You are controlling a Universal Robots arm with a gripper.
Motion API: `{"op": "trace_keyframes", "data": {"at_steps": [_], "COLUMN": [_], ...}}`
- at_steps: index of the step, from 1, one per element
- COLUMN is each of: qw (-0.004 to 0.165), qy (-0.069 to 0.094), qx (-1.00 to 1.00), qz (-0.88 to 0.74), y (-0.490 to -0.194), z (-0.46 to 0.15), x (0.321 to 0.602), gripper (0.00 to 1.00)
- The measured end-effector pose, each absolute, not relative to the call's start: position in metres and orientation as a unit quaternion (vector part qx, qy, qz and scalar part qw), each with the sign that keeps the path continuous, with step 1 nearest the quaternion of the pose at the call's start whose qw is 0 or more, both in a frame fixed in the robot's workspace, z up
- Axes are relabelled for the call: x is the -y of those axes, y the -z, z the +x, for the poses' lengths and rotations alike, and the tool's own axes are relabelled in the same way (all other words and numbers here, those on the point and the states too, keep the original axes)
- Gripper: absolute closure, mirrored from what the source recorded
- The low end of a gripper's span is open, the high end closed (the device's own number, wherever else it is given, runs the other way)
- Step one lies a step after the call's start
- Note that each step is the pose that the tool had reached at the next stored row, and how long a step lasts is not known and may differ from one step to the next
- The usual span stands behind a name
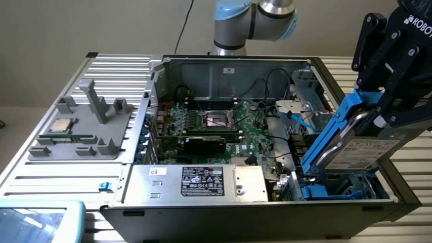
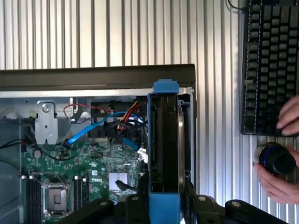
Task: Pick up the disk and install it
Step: 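Insert the disk into the insertion slot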
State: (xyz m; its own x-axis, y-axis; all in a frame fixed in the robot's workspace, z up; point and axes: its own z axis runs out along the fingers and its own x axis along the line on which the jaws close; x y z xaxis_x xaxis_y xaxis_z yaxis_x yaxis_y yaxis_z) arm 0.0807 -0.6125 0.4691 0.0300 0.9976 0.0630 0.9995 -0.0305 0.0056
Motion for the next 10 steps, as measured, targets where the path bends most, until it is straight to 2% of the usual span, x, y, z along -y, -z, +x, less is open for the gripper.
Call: {"op": "trace_keyframes", "data": {"at_steps": [10], "qw": [0.020], "qy": [0.025], "qx": [0.696], "qz": [-0.717], "y": [-0.4678], "z": [0.0807], "x": [0.6125], "gripper": [0.63]}}
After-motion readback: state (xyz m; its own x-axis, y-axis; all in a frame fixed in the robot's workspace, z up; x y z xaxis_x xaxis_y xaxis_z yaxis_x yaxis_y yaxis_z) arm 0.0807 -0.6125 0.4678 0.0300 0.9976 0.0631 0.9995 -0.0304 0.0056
